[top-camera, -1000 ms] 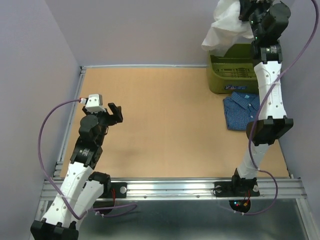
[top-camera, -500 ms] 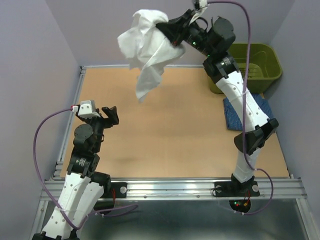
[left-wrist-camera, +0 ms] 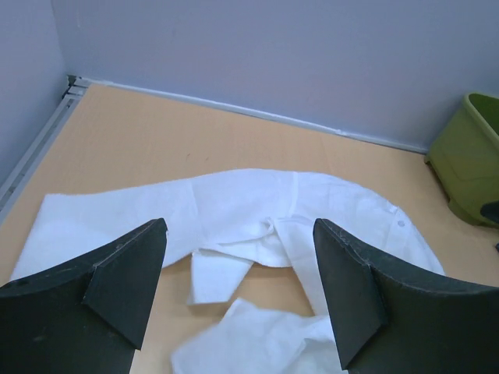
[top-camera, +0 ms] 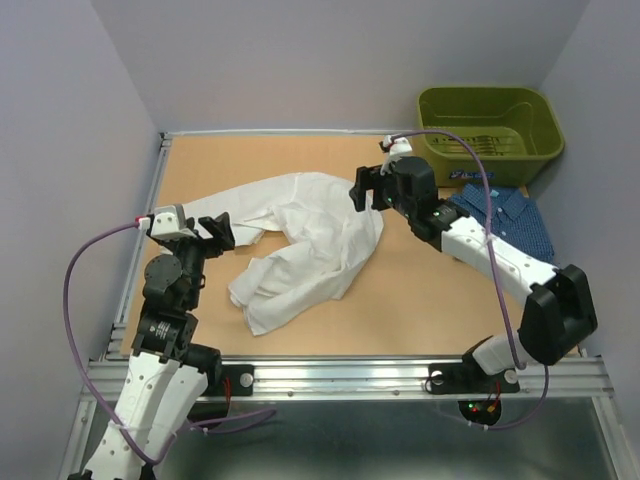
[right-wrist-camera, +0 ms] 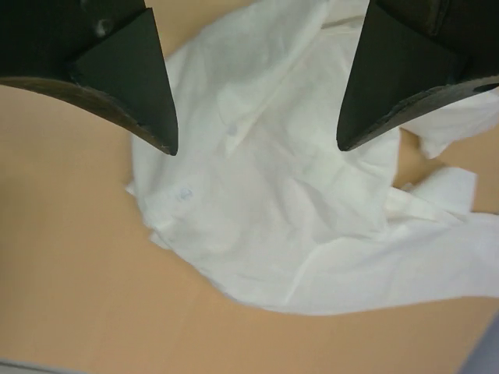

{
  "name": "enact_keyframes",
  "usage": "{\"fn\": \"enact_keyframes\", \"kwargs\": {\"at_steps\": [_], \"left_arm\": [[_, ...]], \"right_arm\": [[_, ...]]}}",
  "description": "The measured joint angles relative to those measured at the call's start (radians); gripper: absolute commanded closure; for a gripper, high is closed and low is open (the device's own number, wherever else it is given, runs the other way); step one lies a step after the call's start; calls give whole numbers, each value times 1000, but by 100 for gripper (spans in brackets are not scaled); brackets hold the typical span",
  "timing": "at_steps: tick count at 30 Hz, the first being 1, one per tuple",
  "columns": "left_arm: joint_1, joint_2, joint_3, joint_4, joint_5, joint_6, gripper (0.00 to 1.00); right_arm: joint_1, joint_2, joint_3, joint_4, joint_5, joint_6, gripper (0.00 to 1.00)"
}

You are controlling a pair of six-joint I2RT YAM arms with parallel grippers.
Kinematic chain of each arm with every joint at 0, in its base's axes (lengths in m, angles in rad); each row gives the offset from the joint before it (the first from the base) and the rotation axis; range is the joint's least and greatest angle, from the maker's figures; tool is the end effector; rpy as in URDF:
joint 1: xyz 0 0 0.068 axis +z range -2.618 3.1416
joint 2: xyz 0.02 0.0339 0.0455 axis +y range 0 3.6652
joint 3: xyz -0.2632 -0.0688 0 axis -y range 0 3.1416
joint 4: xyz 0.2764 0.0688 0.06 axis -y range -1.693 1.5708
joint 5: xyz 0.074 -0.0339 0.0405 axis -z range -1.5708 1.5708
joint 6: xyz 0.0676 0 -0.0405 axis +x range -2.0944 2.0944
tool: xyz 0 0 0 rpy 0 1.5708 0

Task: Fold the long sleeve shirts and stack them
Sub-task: Move the shirt to the center of the board, then flatten the shirt out

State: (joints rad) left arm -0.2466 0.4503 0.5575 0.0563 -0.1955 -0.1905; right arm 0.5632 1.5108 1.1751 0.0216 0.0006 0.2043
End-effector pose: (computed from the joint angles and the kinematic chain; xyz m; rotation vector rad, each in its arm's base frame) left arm 0.1873 -0.0336 0.3401 -0.1229 1.4088 -0.2245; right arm 0.3548 0.2240 0.2981 -0.3421 1.8881 0.5215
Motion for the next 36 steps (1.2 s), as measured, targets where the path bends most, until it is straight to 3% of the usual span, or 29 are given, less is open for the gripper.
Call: {"fn": "enact_keyframes", "kwargs": {"at_steps": [5, 10, 16, 24, 36], "left_arm": [[0, 53, -4, 3, 35, -2, 13], [0, 182, -3, -3, 79, -24, 13], [0, 355, 2, -71, 105, -127, 13], [0, 388, -38, -71, 185, -347, 16], [-1, 543, -46, 68, 351, -434, 23]], "right_arm": [[-6, -148, -62, -121, 125, 10, 3], [-6, -264, -143, -127, 60, 70, 3], [-6, -210, -294, -192, -9, 194, 5], [-6, -188, -374, -213, -39, 343, 5], [-5, -74, -472, -2, -177, 527, 12]]}}
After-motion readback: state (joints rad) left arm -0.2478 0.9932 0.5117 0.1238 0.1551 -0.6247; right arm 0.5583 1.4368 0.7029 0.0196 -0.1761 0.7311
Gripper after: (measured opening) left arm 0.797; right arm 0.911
